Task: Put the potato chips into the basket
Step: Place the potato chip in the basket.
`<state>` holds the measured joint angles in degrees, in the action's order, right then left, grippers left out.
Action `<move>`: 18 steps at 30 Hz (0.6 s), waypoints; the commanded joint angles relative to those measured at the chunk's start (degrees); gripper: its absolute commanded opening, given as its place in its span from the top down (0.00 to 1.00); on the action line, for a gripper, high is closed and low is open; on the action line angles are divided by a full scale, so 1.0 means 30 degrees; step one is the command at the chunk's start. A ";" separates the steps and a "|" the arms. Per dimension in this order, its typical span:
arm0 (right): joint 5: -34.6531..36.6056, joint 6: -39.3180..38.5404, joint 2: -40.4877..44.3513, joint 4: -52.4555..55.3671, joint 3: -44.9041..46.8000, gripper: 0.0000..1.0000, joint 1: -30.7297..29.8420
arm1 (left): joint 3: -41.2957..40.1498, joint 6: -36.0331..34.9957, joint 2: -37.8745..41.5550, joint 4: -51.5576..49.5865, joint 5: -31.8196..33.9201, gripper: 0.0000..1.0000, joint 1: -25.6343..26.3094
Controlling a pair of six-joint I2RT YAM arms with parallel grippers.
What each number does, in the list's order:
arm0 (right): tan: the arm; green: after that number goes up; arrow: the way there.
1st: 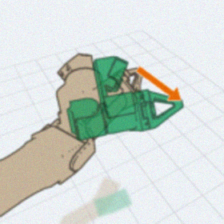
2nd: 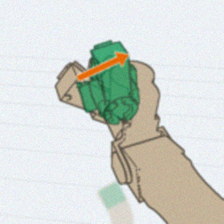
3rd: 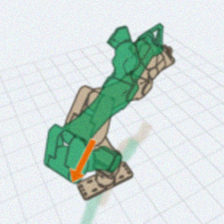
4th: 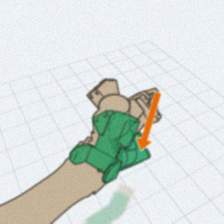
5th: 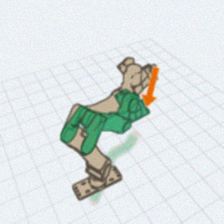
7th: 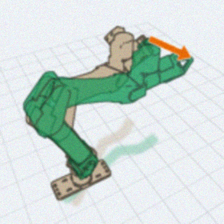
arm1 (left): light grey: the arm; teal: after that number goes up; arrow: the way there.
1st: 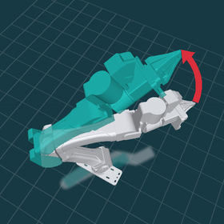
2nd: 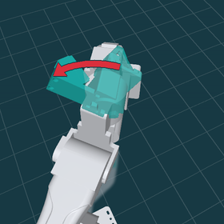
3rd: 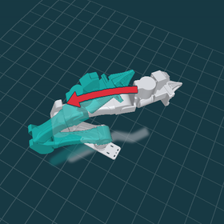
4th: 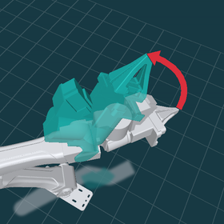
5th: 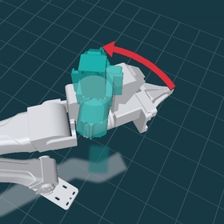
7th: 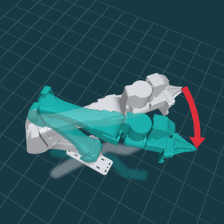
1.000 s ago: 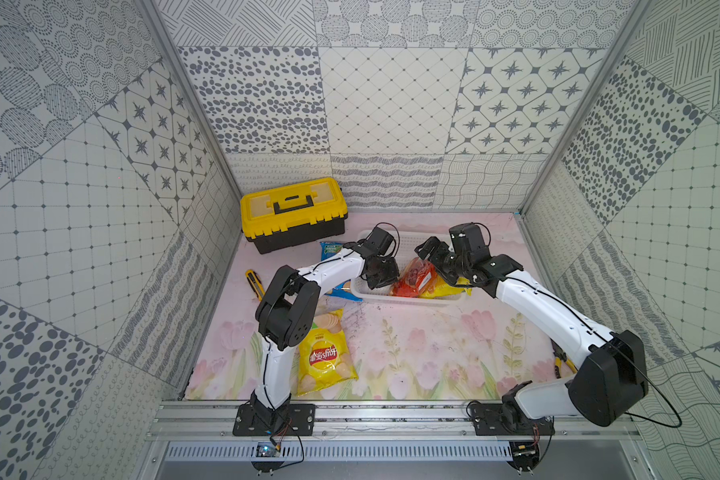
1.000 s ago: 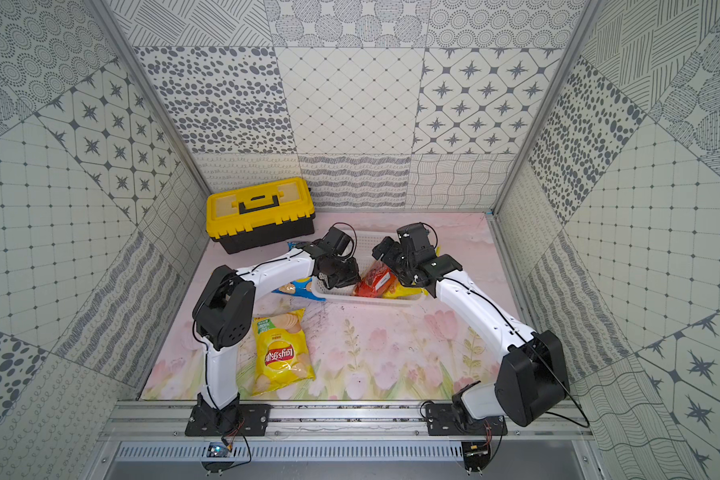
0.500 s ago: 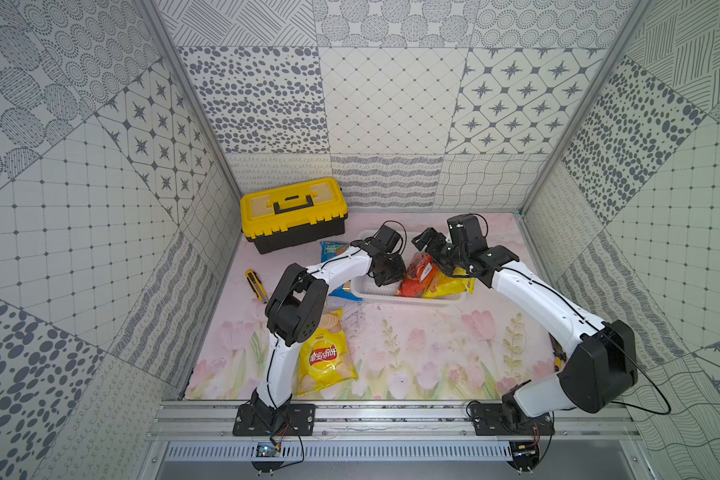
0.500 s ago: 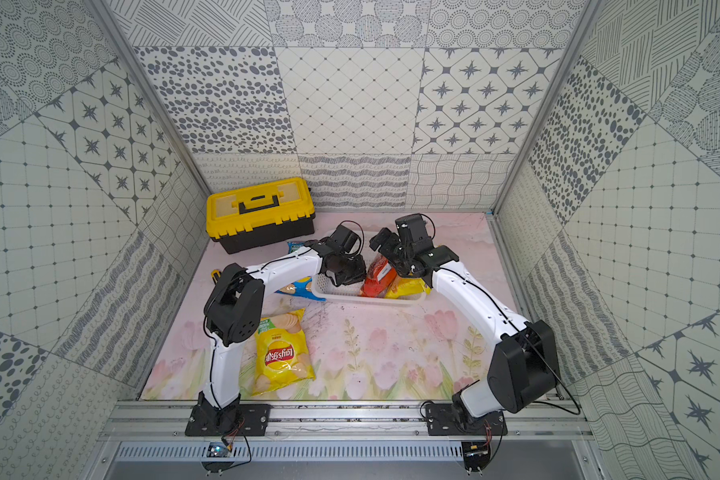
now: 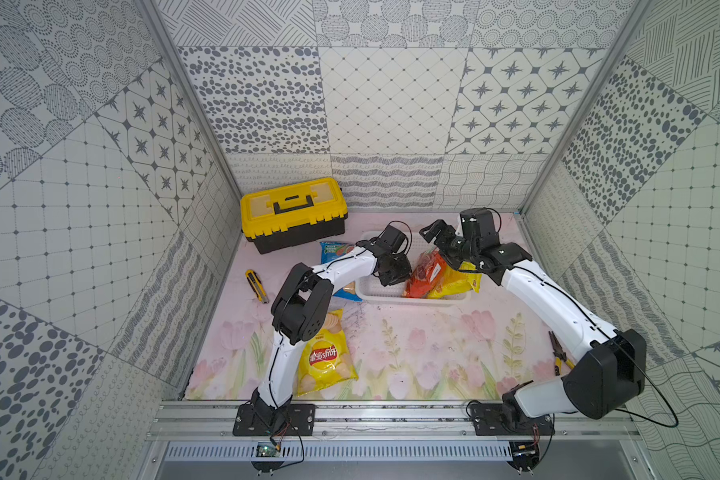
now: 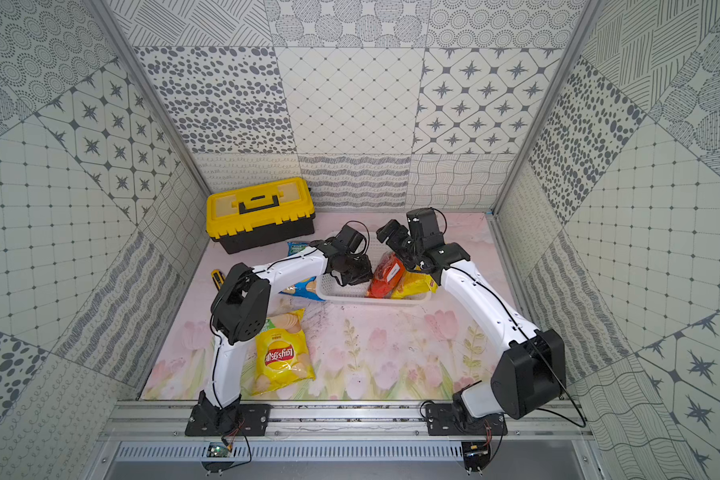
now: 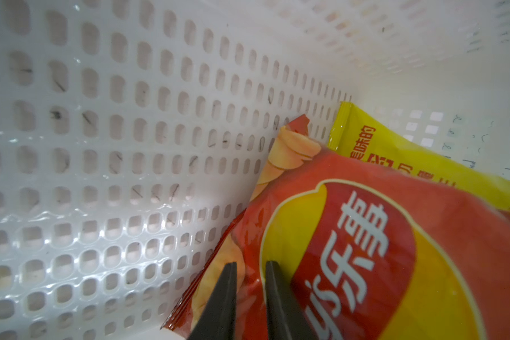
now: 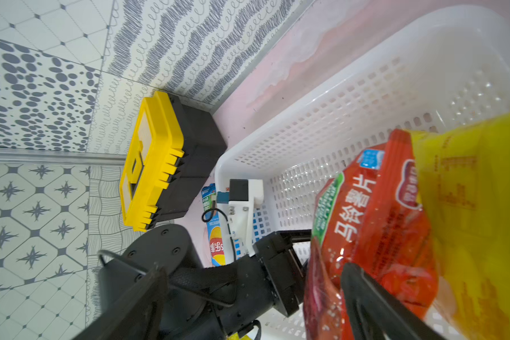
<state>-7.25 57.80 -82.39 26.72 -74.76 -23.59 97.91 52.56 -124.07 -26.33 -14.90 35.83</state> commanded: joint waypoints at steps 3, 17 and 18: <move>-0.0194 -0.0396 0.0888 -0.0623 -0.0876 0.03 -0.0016 | 0.0248 0.0493 -0.0234 0.0668 -0.0726 0.78 0.0199; 0.0022 -0.1171 0.1638 0.0069 -0.1854 0.03 -0.0692 | -0.1697 0.0007 0.2143 -0.0336 0.1458 0.60 -0.0471; 0.0157 -0.1346 0.1669 0.0206 -0.1963 0.03 -0.0892 | -0.1863 -0.0119 0.2467 -0.0274 0.1597 0.59 -0.0487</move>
<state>-7.33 55.96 -78.83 27.59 -78.48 -24.88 93.93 53.76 -120.03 -26.46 -13.26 35.20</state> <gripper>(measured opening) 0.968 0.408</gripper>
